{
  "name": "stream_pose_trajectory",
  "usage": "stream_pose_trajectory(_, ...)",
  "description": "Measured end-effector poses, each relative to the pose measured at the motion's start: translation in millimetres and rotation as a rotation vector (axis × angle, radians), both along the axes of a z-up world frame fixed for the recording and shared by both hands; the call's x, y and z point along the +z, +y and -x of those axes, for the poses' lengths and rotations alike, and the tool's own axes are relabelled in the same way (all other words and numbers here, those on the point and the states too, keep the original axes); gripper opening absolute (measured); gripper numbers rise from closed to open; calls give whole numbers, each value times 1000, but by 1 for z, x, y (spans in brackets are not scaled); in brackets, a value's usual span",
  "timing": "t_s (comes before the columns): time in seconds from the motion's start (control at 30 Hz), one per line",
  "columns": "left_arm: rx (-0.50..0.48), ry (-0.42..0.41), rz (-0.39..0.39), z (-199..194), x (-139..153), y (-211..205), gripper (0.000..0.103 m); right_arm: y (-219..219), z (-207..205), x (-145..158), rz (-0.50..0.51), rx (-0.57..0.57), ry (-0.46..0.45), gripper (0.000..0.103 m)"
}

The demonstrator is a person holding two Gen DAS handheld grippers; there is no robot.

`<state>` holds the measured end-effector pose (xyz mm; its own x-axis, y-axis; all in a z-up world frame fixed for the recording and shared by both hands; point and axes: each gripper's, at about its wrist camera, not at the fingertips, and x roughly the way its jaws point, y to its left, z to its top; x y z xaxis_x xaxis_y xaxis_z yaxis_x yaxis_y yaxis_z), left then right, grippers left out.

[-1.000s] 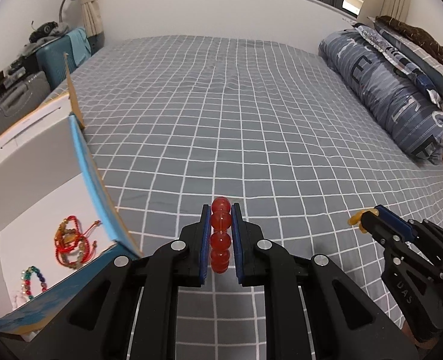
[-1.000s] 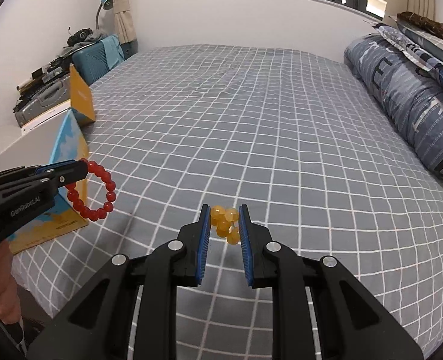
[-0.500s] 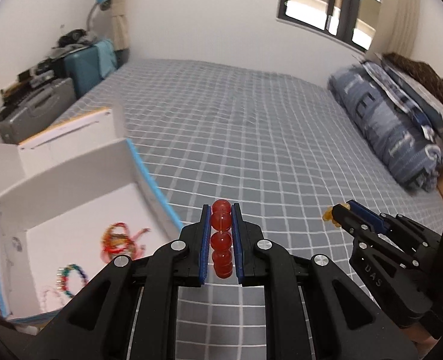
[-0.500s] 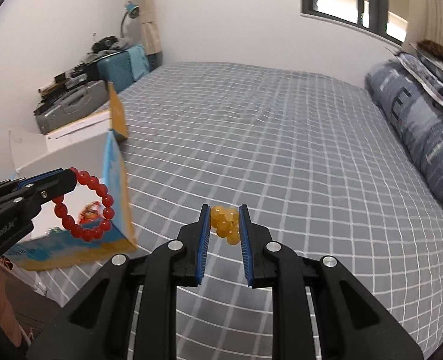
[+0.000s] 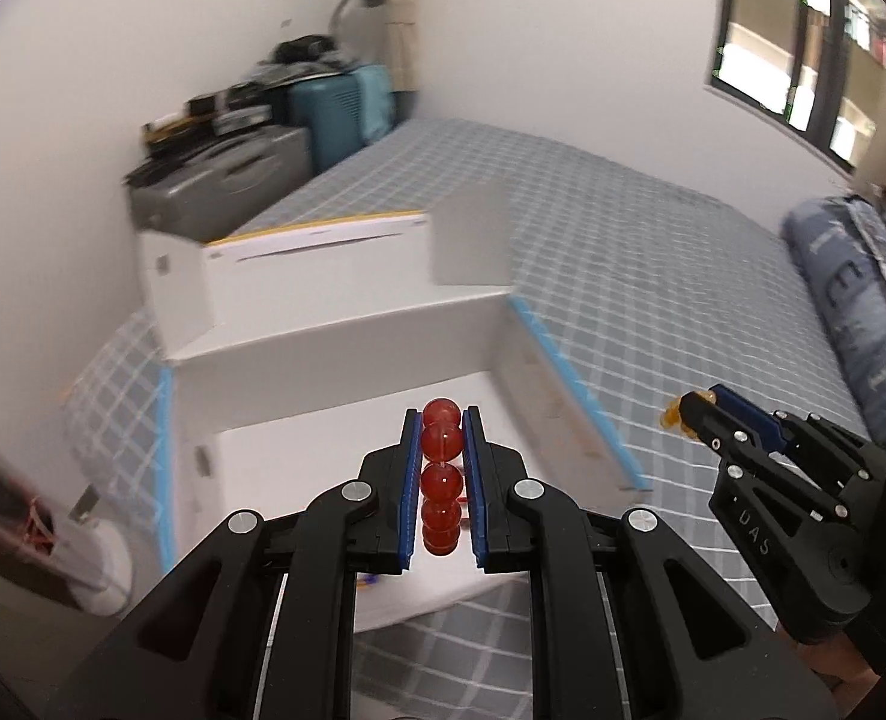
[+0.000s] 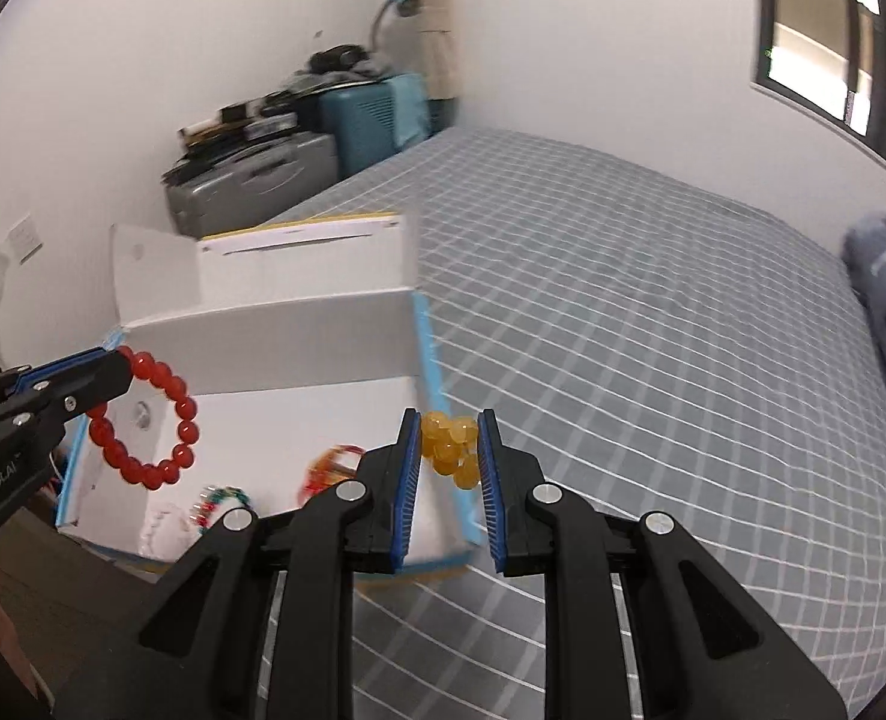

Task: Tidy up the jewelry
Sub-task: 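Lift both held bracelets and carry them toward the white box, then lower both bracelets into the white box and open both tools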

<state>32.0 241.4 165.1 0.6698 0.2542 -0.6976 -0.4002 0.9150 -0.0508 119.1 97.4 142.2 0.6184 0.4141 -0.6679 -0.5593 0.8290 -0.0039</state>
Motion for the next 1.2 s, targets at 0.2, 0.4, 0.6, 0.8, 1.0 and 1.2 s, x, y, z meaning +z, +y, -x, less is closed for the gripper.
stream_pose_trajectory(0.2, 81, 51, 30, 6, -27, 43, 13, 62, 1, -23, 52, 85, 24, 18)
stream_pose_trajectory(0.4, 127, 112, 74, -2, -68, 65, 13, 105, -12, -60, 104, 143, 101, 18)
stream_pose_trajectory(0.6, 159, 189, 113, -15, -107, 80, 13, 124, -32, -100, 190, 145, 194, 18)
stream_pose_trajectory(0.8, 175, 232, 135, -21, -126, 89, 13, 128, -44, -123, 233, 130, 251, 18)
stream_pose_trajectory(1.0, 180, 250, 129, -22, -132, 93, 13, 127, -44, -122, 239, 137, 255, 19)
stream_pose_trajectory(1.2, 190, 239, 118, -14, -121, 91, 24, 122, -38, -117, 217, 139, 251, 32)
